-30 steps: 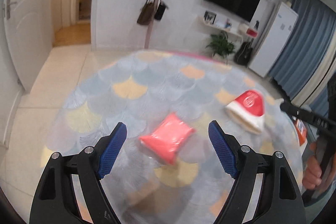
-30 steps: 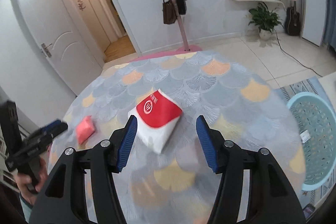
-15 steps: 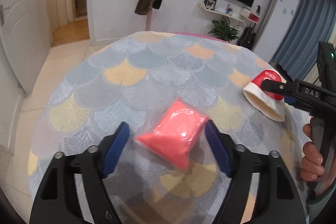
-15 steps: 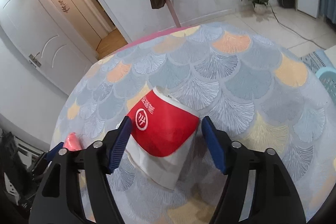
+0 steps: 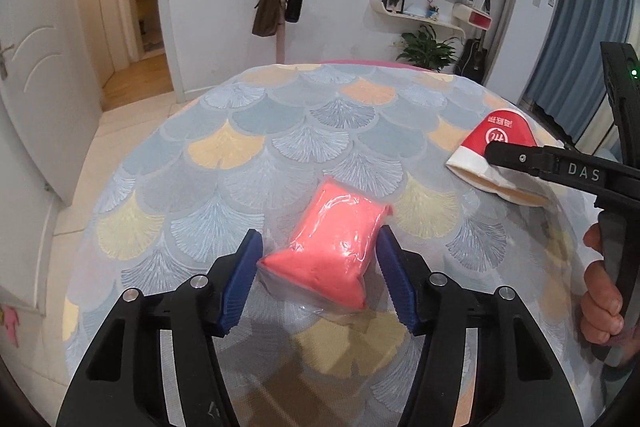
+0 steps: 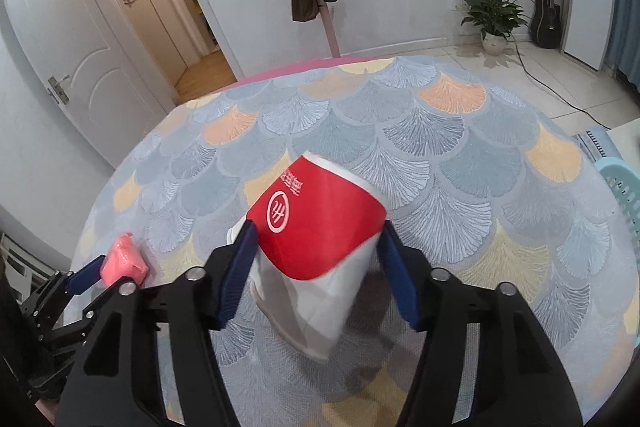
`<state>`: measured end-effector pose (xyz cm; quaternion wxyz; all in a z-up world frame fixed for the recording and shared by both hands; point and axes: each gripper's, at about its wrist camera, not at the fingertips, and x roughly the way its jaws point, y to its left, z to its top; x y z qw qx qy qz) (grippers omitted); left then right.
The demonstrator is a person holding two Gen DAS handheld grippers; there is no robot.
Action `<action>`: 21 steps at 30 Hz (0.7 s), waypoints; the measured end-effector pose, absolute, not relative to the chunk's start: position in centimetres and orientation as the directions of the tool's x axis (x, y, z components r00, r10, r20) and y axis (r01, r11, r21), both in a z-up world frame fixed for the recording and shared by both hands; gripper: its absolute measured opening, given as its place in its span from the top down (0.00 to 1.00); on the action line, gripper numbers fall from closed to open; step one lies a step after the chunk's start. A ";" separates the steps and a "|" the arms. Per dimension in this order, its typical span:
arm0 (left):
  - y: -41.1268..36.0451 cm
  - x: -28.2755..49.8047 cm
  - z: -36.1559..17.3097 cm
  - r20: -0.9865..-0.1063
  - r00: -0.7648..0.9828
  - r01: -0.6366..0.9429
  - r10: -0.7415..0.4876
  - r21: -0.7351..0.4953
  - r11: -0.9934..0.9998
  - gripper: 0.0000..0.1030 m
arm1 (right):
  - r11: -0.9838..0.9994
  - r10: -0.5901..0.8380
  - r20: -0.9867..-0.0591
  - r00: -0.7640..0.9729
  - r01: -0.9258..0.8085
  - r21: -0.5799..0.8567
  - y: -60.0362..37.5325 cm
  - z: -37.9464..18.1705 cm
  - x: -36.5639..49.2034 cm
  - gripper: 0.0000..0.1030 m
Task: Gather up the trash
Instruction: 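Grasp the pink packet with the left tool while the right tool grasps the red-white paper cup, then carry the packet and cup with both tools over the basket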
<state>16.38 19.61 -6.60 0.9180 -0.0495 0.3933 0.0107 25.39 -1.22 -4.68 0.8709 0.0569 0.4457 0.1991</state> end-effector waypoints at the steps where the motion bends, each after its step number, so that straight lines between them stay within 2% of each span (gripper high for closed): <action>1: 19.6 16.3 -6.6 -0.723 0.691 -0.059 -0.018 -0.082 0.995 0.45 | 0.911 0.405 -0.747 0.527 -0.301 0.281 -1.4 -4.6 25.3 0.51; 10: 19.7 15.8 -6.2 -0.703 0.711 -0.068 -0.017 -0.092 0.993 0.46 | 0.908 0.403 -0.672 0.621 -0.362 0.210 -0.7 -2.8 23.3 0.59; 19: 18.4 14.5 -3.4 -0.638 0.766 -0.016 -0.074 -0.133 0.991 0.47 | 0.919 0.387 -0.635 0.669 -0.337 0.204 -2.4 -1.4 22.2 0.60; 21: 17.1 14.3 -1.7 -0.612 0.785 0.017 -0.090 -0.125 0.992 0.47 | 0.939 0.334 -0.625 0.706 -0.305 0.158 -3.8 -0.4 21.4 0.60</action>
